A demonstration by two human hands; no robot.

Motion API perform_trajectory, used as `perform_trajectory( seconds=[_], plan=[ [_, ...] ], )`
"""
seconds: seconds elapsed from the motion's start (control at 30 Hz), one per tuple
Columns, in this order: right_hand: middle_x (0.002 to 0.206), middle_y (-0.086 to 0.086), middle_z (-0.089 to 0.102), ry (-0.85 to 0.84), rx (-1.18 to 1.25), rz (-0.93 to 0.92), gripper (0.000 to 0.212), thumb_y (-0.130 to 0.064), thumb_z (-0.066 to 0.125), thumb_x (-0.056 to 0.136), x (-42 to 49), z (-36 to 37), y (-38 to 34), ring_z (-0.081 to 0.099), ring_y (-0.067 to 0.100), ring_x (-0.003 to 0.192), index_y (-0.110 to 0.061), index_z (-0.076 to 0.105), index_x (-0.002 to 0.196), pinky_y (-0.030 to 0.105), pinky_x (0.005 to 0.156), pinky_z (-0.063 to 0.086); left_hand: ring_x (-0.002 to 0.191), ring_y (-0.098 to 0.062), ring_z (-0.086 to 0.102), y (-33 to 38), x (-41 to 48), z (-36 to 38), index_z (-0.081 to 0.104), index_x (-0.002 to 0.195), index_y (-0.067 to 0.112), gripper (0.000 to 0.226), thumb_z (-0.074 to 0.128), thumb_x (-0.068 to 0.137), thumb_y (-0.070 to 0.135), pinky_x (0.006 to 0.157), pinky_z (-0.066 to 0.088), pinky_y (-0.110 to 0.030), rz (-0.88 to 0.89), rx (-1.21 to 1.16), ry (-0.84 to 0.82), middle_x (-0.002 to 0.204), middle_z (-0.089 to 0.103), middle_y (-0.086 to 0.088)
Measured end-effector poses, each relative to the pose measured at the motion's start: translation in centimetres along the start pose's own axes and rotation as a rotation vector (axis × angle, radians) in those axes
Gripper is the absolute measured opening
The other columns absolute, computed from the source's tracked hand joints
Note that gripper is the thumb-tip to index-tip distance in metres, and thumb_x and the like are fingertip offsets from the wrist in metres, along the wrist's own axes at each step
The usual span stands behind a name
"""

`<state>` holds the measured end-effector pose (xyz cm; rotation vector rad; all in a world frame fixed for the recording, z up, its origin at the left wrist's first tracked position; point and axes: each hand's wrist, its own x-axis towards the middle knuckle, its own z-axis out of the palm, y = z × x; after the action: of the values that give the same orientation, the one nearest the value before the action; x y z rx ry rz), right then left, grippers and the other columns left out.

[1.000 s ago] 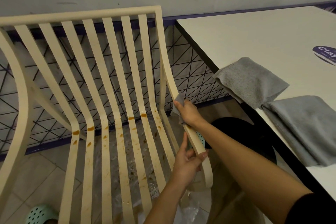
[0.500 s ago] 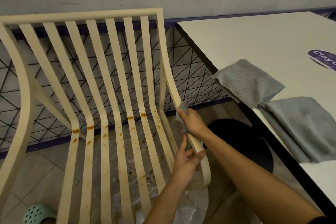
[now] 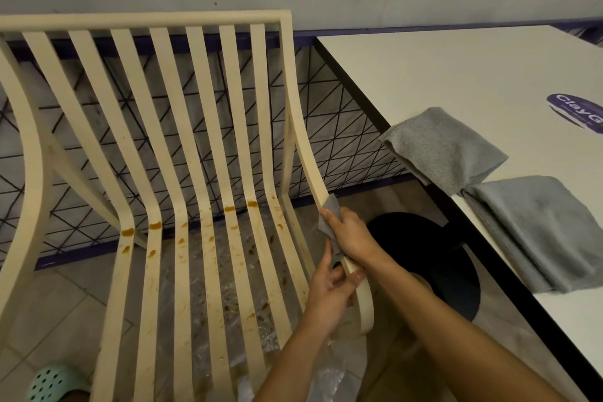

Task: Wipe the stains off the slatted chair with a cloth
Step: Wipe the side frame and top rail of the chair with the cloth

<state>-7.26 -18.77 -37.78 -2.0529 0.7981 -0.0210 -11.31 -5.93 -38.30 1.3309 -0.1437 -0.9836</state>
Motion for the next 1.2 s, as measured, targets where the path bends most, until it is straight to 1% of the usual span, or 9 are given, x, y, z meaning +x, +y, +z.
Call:
perform_trajectory(
  seconds=[0.23,0.4,0.6,0.7,0.8,0.93,1.07,1.17,1.2],
  plan=[
    [0.092,0.004,0.060,-0.002,-0.004,-0.010,0.042,-0.048,0.046,0.098,-1.5,-0.2,0.6,0.058,0.020,0.089,-0.008,0.057,0.104,0.030,0.074,0.042,0.094,0.000,0.068,-0.4,0.2,0.0,0.015,0.151,0.032,0.076,0.059,0.094,0.008,0.068,0.055,-0.022,0.047,-0.036,-0.012,0.094,0.074,0.018],
    [0.096,0.010,0.064,-0.011,-0.020,0.001,0.045,-0.051,0.046,0.097,-2.7,-0.5,0.9,0.062,0.025,0.092,-0.007,0.058,0.103,0.040,0.081,0.050,0.097,-0.011,0.070,-1.0,0.3,0.1,0.034,0.127,0.046,0.063,0.059,0.092,0.001,0.070,0.056,-0.024,0.072,-0.061,0.004,0.107,0.073,0.000],
    [0.088,0.002,0.058,0.001,-0.049,-0.004,0.043,-0.050,0.044,0.098,-4.3,-0.7,1.2,0.058,0.017,0.083,-0.009,0.055,0.102,0.027,0.068,0.042,0.097,-0.015,0.070,-2.4,-0.2,0.0,0.027,0.150,0.021,0.088,0.065,0.079,-0.015,0.075,0.056,-0.023,0.054,-0.181,0.038,0.119,0.067,-0.017],
    [0.090,0.004,0.062,0.046,-0.055,-0.007,0.045,-0.052,0.043,0.098,-5.0,-0.4,1.6,0.062,0.019,0.084,-0.010,0.056,0.104,0.032,0.071,0.050,0.087,-0.013,0.072,-2.8,-0.3,0.0,0.026,0.151,0.019,0.091,0.063,0.078,-0.020,0.070,0.056,-0.022,0.068,-0.216,0.033,0.110,0.069,-0.015],
    [0.089,0.002,0.064,0.150,-0.081,-0.036,0.043,-0.055,0.040,0.097,-5.9,0.2,2.3,0.064,0.016,0.081,-0.016,0.056,0.106,0.041,0.075,0.055,0.075,-0.010,0.071,-2.5,-0.2,-0.1,0.022,0.151,0.022,0.094,0.060,0.079,-0.023,0.068,0.056,-0.023,0.075,-0.225,-0.002,0.086,0.074,-0.006],
    [0.083,-0.001,0.065,0.223,-0.103,-0.118,0.036,-0.050,0.039,0.099,-7.0,0.6,2.8,0.065,0.014,0.075,-0.018,0.054,0.106,0.043,0.071,0.056,0.091,-0.016,0.071,-2.6,-0.3,-0.3,0.026,0.149,0.028,0.090,0.062,0.081,-0.018,0.075,0.057,-0.026,0.066,-0.232,-0.007,0.097,0.074,-0.009],
    [0.086,-0.001,0.064,0.205,-0.104,-0.123,0.041,-0.057,0.034,0.097,-8.0,0.5,3.1,0.066,0.013,0.076,-0.021,0.051,0.107,0.043,0.070,0.056,0.089,-0.015,0.068,-3.6,-1.3,-0.8,0.034,0.141,0.034,0.080,0.065,0.082,-0.011,0.078,0.054,-0.027,0.030,-0.080,-0.022,0.090,0.072,0.003],
    [0.089,-0.001,0.063,0.203,-0.169,-0.161,0.049,-0.063,0.027,0.094,-9.1,0.4,3.5,0.065,0.013,0.077,-0.022,0.047,0.114,0.042,0.069,0.057,0.102,-0.013,0.066,-4.0,-2.4,-1.3,0.044,0.137,0.025,0.065,0.067,0.084,-0.005,0.082,0.055,-0.023,0.035,0.023,-0.081,0.112,0.066,0.003],
    [0.093,-0.002,0.063,0.208,-0.205,-0.186,0.048,-0.060,0.028,0.095,-9.3,0.5,3.7,0.065,0.012,0.080,-0.022,0.046,0.118,0.041,0.070,0.057,0.101,-0.014,0.066,-4.1,-2.5,-1.3,0.048,0.132,0.026,0.062,0.067,0.083,-0.007,0.079,0.056,-0.022,0.023,0.009,-0.085,0.110,0.065,0.000]
  ],
)
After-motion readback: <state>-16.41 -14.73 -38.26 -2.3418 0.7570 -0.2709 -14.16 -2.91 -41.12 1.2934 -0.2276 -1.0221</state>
